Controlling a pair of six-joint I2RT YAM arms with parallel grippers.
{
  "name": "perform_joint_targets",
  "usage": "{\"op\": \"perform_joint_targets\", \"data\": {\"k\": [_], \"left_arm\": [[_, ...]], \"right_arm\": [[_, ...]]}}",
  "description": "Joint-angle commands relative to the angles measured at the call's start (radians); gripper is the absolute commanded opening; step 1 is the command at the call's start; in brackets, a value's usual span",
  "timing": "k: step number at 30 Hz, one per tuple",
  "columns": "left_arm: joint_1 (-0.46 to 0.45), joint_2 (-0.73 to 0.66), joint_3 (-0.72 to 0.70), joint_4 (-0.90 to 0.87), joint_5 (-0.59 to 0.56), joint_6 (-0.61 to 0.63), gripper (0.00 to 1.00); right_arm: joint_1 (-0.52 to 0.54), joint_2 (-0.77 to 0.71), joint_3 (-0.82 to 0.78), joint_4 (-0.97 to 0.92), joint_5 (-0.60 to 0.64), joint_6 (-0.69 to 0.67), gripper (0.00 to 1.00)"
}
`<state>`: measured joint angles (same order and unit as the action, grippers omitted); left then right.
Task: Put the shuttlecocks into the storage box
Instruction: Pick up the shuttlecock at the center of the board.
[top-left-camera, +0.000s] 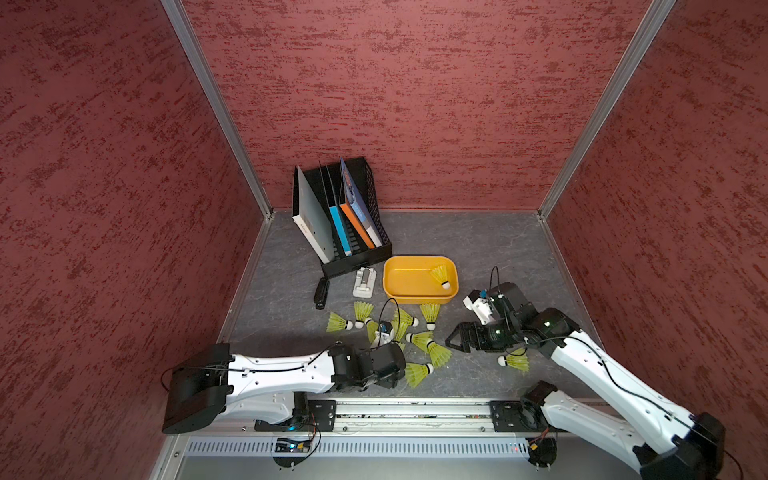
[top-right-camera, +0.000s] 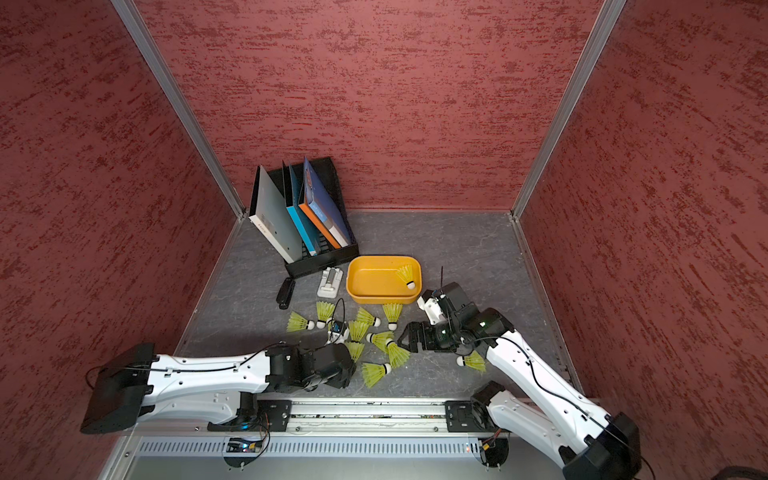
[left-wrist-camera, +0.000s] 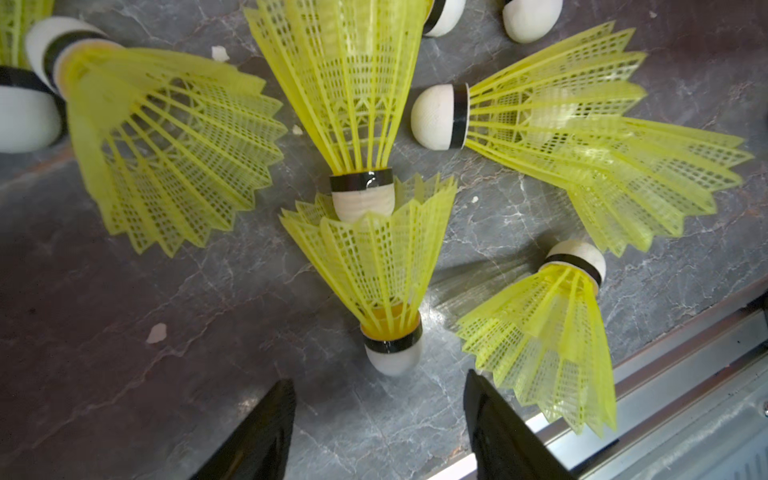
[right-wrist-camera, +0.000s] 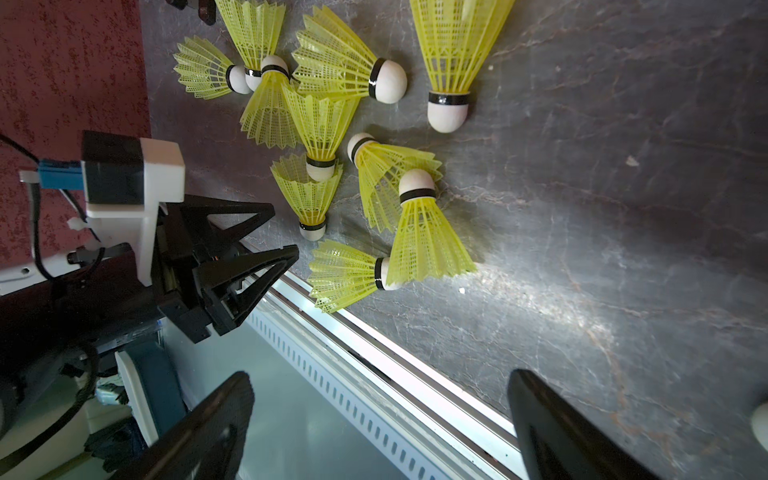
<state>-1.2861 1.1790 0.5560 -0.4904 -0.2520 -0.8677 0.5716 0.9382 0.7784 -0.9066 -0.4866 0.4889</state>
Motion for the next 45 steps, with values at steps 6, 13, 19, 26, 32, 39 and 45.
{"op": "perform_joint_targets", "data": {"k": [6,13,19,26,32,39,45], "left_arm": [[-0.031,-0.009,-0.083,0.157,-0.028,-0.019,0.61],[-0.027,0.041,-0.073,0.230,-0.002,0.015,0.57],[-0.012,0.093,-0.060,0.222,0.005,0.012,0.50],[0.007,0.145,-0.041,0.257,0.016,0.038,0.39],[0.014,0.157,-0.033,0.253,0.014,0.044,0.30],[0.019,0.150,-0.030,0.239,0.014,0.048,0.21],[0.016,0.129,-0.032,0.218,0.017,0.049,0.20]], "right_arm": [[0.003,0.025,0.047,0.009,-0.004,-0.018,0.98],[0.004,0.055,0.059,0.025,0.002,-0.016,0.98],[0.004,0.066,0.066,0.035,0.012,-0.009,0.98],[0.004,0.079,0.071,0.034,0.010,-0.016,0.98],[0.004,0.099,0.086,0.033,0.012,-0.029,0.98],[0.003,0.104,0.087,0.040,0.015,-0.028,0.98],[0.004,0.105,0.081,0.051,0.017,-0.026,0.98]]}}
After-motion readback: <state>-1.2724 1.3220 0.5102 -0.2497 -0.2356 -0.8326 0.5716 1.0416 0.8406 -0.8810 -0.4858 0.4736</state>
